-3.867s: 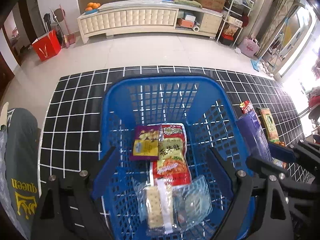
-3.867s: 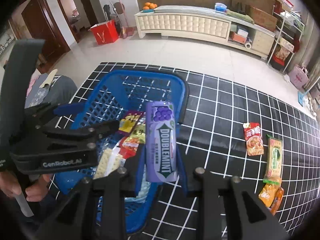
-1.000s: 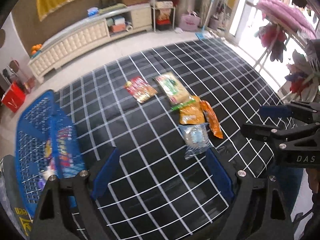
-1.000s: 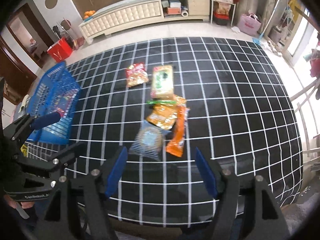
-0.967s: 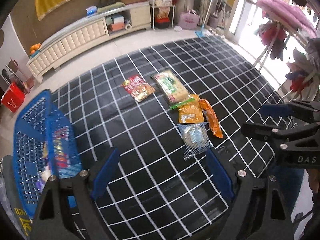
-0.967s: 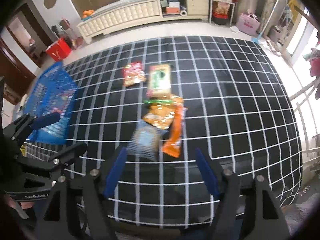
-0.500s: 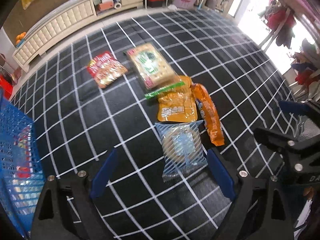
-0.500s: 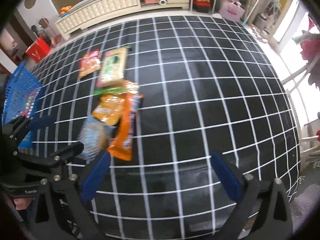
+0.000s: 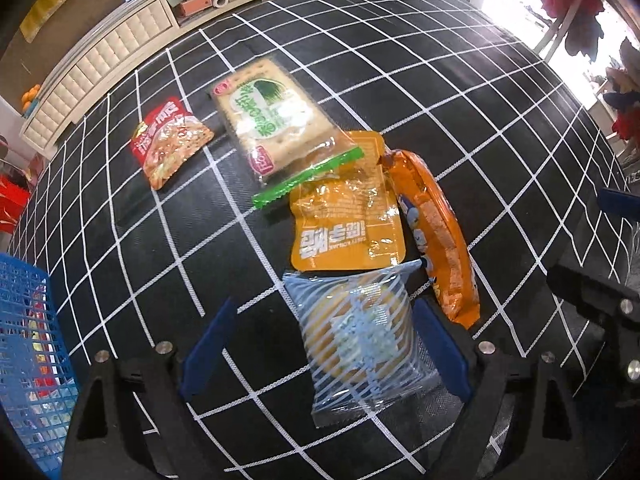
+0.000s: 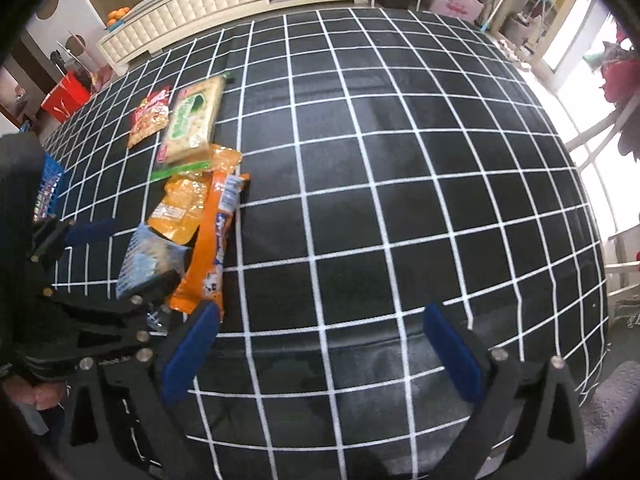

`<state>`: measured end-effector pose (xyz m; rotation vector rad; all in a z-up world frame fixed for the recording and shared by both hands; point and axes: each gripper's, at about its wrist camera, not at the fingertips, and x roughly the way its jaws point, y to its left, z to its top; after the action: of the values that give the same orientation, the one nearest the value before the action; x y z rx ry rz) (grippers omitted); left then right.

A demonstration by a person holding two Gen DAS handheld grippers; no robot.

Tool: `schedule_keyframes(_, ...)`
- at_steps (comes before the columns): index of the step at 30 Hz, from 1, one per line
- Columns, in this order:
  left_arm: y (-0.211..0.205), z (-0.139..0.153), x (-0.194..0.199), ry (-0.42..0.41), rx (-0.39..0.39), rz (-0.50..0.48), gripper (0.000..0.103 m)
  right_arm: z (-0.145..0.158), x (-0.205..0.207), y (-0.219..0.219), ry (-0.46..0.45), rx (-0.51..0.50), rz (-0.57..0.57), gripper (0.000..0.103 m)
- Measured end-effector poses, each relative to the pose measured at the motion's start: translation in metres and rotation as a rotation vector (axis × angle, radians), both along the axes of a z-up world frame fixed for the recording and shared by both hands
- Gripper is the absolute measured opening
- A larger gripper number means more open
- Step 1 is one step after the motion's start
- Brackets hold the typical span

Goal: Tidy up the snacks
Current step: 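Grasp the blue striped cookie bag with the left tool while the right tool reaches the orange pack, then grasp the orange stick pack with the right tool while the left tool holds the striped bag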

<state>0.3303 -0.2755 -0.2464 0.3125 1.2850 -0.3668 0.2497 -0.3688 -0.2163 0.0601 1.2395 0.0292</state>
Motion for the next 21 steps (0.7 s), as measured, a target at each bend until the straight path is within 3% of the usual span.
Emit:
schedule_keyframes(3, -0.003, -0.004, -0.004, 0.017, -0.019, -0.001, 0.078, 0.001, -0.001, 0.002, 0.002, 0.029, 0.001, 0.102)
schedule_keyframes(5, 0.003, -0.007, -0.004, 0.039, -0.049, 0.020, 0.057, 0.001, 0.000, 0.006, 0.007, 0.041, 0.005, 0.102)
schedule_keyframes(6, 0.004, -0.008, -0.004, 0.039, -0.051, 0.032, 0.054, 0.000, 0.001, 0.007, 0.011, 0.048, 0.003, 0.102)
schedule_keyframes(16, 0.048, 0.008, -0.011, -0.001, -0.077, 0.086, 0.052, 0.010, 0.010, 0.025, -0.003, 0.071, 0.010, 0.102)
schedule_keyframes(21, 0.073, 0.022, -0.017, -0.039, -0.079, 0.111, 0.052, 0.008, 0.025, 0.048, -0.007, 0.067, 0.038, 0.094)
